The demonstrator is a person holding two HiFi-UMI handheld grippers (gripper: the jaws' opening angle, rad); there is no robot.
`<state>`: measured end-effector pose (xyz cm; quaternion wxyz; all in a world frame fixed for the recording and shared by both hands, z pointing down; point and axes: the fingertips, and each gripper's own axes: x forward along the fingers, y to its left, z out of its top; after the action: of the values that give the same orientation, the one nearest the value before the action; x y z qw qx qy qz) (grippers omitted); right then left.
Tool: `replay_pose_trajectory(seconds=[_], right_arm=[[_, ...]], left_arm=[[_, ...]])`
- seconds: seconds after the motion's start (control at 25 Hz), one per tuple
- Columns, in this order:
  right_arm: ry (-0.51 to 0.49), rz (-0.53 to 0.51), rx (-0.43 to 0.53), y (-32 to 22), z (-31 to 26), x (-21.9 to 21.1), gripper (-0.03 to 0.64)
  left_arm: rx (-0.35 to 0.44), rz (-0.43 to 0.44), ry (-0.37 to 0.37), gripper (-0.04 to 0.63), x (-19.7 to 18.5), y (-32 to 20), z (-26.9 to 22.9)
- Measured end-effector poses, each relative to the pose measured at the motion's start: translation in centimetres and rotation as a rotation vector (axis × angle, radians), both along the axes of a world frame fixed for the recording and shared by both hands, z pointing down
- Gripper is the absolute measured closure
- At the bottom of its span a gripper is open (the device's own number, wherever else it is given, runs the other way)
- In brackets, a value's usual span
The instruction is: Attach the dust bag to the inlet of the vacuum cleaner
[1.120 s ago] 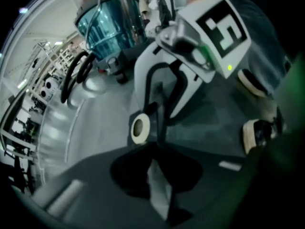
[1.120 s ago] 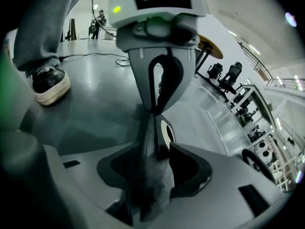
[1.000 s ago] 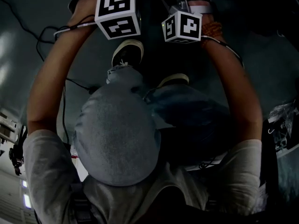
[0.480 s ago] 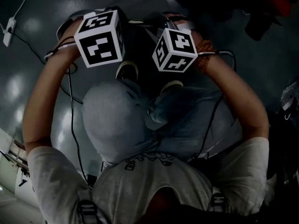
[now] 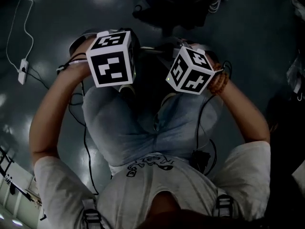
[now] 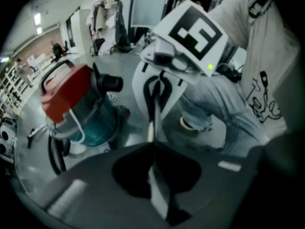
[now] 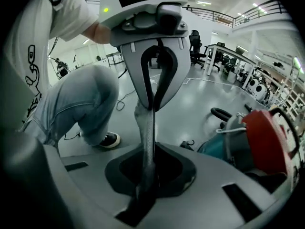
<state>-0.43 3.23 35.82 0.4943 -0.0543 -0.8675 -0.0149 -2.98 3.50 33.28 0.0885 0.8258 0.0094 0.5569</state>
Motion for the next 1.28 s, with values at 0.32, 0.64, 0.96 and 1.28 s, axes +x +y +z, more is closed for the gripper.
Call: replay_pose_trajectory(seconds=[0.32, 0.64, 0.96, 1.28], right_arm=[[0.058, 0.196, 0.161, -5.5, -2.8, 10.8, 0.583], [0.075, 0.310, 0.252, -10.9, -2.7, 15.3, 0.583], [0.048, 0.291, 0.266, -12.3, -1.1, 14.7, 0.581], [-0.012, 0.321, 0.255, -12.7, -0.7, 14.6, 0.581]], left_arm=[[0.209, 0.054, 0.024, 0.572, 10.4, -5.5, -2.3], [0.337, 0.064, -0.011, 0.572, 15.0, -10.9, -1.9], [0.340, 0.026, -0.040, 0.572, 14.4, -11.8, -0.4], [0.372, 0.060, -0.064, 0.571, 14.6, -12.5, -0.6]])
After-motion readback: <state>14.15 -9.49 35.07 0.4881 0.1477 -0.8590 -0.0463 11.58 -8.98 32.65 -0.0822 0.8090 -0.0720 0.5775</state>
